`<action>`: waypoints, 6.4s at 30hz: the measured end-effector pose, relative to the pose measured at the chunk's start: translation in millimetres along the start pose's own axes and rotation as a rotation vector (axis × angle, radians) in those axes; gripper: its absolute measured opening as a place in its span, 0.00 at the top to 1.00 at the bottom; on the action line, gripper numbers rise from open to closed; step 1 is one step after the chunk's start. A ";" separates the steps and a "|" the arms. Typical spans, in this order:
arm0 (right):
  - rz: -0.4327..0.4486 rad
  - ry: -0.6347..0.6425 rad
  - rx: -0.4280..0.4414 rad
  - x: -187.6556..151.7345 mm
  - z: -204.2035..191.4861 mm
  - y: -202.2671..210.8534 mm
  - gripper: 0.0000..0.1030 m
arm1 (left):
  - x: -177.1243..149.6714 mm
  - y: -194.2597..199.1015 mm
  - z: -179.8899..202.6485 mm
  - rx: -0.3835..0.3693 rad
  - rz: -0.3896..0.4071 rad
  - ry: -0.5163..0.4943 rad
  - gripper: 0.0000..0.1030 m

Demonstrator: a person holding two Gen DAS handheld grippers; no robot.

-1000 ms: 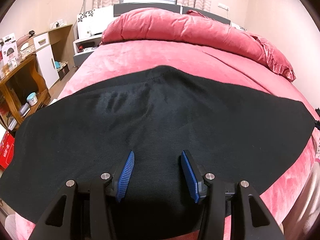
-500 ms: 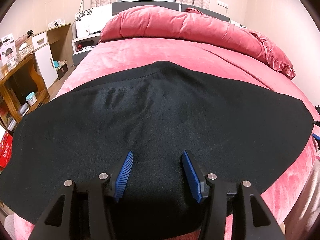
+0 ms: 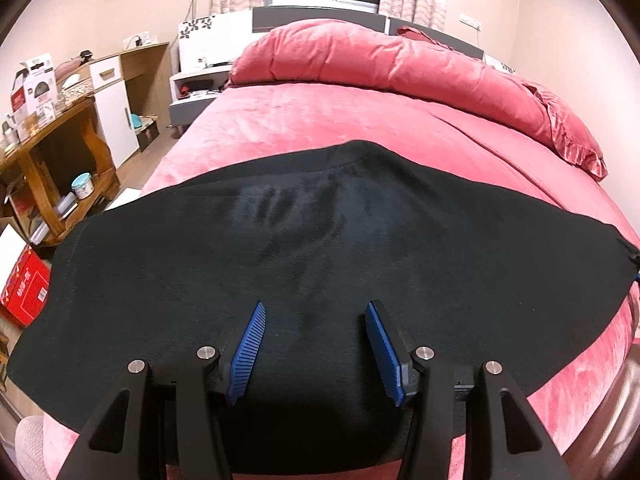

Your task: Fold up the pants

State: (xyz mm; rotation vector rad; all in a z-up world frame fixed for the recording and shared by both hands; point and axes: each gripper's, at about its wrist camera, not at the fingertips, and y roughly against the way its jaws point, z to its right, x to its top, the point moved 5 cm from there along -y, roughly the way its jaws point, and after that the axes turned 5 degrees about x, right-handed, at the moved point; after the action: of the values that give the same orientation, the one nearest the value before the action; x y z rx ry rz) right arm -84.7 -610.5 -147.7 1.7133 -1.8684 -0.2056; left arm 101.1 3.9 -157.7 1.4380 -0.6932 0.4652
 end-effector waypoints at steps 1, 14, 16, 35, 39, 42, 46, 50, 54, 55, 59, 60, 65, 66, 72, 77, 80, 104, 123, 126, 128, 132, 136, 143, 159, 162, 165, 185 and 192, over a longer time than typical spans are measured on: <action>0.009 0.021 0.022 -1.5 -10.9 6.4 0.79 | 0.5 1.0 -1.5 0.009 0.008 0.004 0.48; 0.013 0.339 0.195 -70.6 -165.4 49.0 0.80 | 0.4 1.4 -9.5 -0.017 0.021 0.039 0.48; -0.001 0.392 0.214 -90.0 -185.8 49.7 0.80 | 0.2 0.6 -11.0 -0.016 0.016 0.048 0.48; -0.323 0.814 0.379 -286.6 -285.3 14.3 0.80 | -3.8 -10.3 -25.1 -0.006 -0.036 0.084 0.48; -0.396 0.874 0.372 -318.4 -284.8 -4.9 0.80 | -3.0 -11.8 -23.5 -0.003 -0.035 0.079 0.48; -0.448 0.915 0.367 -339.3 -280.6 -16.0 0.80 | -3.2 -11.8 -23.1 -0.002 -0.034 0.077 0.47; -0.515 0.962 0.356 -366.4 -269.4 -28.4 0.80 | -3.5 -11.4 -23.7 -0.003 -0.032 0.078 0.47; -0.583 1.019 0.338 -393.5 -254.4 -40.1 0.80 | -3.7 -11.5 -23.7 -0.004 -0.031 0.078 0.47; -0.640 1.095 0.289 -416.6 -235.9 -55.3 0.76 | -3.6 -11.5 -23.4 -0.013 -0.030 0.077 0.46; -0.649 1.115 0.267 -421.5 -231.4 -59.6 0.75 | -3.5 -11.4 -23.3 -0.017 -0.029 0.078 0.46; -0.772 1.160 0.222 -446.1 -205.9 -74.4 0.40 | -2.3 -9.7 -22.2 -0.048 -0.024 0.088 0.46; -0.767 1.175 0.236 -449.6 -204.5 -72.1 0.39 | -2.0 -8.8 -21.7 -0.061 -0.023 0.092 0.46; -0.723 1.180 0.314 -430.0 -208.2 -50.5 0.39 | 2.0 1.3 -18.6 -0.179 -0.004 0.146 0.46; -0.693 1.144 0.318 -417.6 -208.1 -46.6 0.39 | 4.1 4.2 -17.5 -0.207 0.001 0.166 0.46; -0.409 0.927 0.148 -316.4 -180.4 -29.9 0.39 | 20.8 10.0 2.1 -0.377 -0.044 0.260 0.40; -0.300 0.710 -0.012 -248.2 -127.4 -19.8 0.39 | 37.4 5.0 32.2 -0.466 -0.084 0.244 0.32; -0.307 0.560 -0.063 -229.4 -93.9 -21.4 0.39 | 40.6 -13.1 51.0 -0.421 -0.153 0.220 0.34; -0.270 0.819 -0.107 -237.8 -127.2 -37.9 0.65 | 20.1 -11.4 59.0 -0.357 -0.115 0.186 0.69; -0.297 1.144 0.005 -319.7 -146.4 -97.1 0.69 | 15.0 -3.6 12.1 -0.279 -0.096 0.241 0.62; -0.287 1.188 0.069 -329.2 -154.6 -81.1 0.58 | 10.6 12.7 -17.9 -0.231 -0.051 0.293 0.62; -0.305 1.196 0.144 -337.9 -162.6 -74.8 0.58 | 9.7 21.8 -34.1 -0.205 -0.020 0.321 0.61; -0.389 1.194 0.209 -356.2 -164.7 -82.1 0.58 | 8.5 37.3 -79.7 -0.120 0.022 0.430 0.57; -0.409 1.217 0.201 -360.9 -157.0 -90.3 0.58 | 4.8 52.6 -124.8 -0.064 0.064 0.547 0.40; -0.410 1.219 0.208 -362.5 -155.3 -91.3 0.58 | -17.4 64.3 -223.7 -0.025 0.028 0.880 0.38; -0.408 1.215 0.215 -360.0 -153.6 -88.1 0.57 | -83.9 32.0 -274.3 -0.158 -0.250 1.114 0.36; -0.404 1.216 0.215 -360.3 -153.8 -88.2 0.57 | -82.5 28.6 -268.1 -0.147 -0.273 1.065 0.37; -0.403 1.217 0.215 -360.3 -153.7 -88.7 0.57 | -76.9 26.6 -261.5 -0.147 -0.280 1.024 0.38; -0.411 1.202 0.219 -358.5 -153.1 -89.2 0.57 | 35.3 113.9 -197.6 -0.220 0.130 0.775 0.86; -0.451 1.160 0.254 -356.3 -154.2 -88.5 0.45 | 91.7 149.9 -111.3 -0.312 0.224 0.490 0.86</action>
State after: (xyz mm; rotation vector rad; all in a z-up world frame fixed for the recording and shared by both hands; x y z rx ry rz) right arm 69.6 -244.6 -177.3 1.7769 -0.6672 0.7363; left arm 83.6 118.1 15.3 0.9059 -0.5010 0.8130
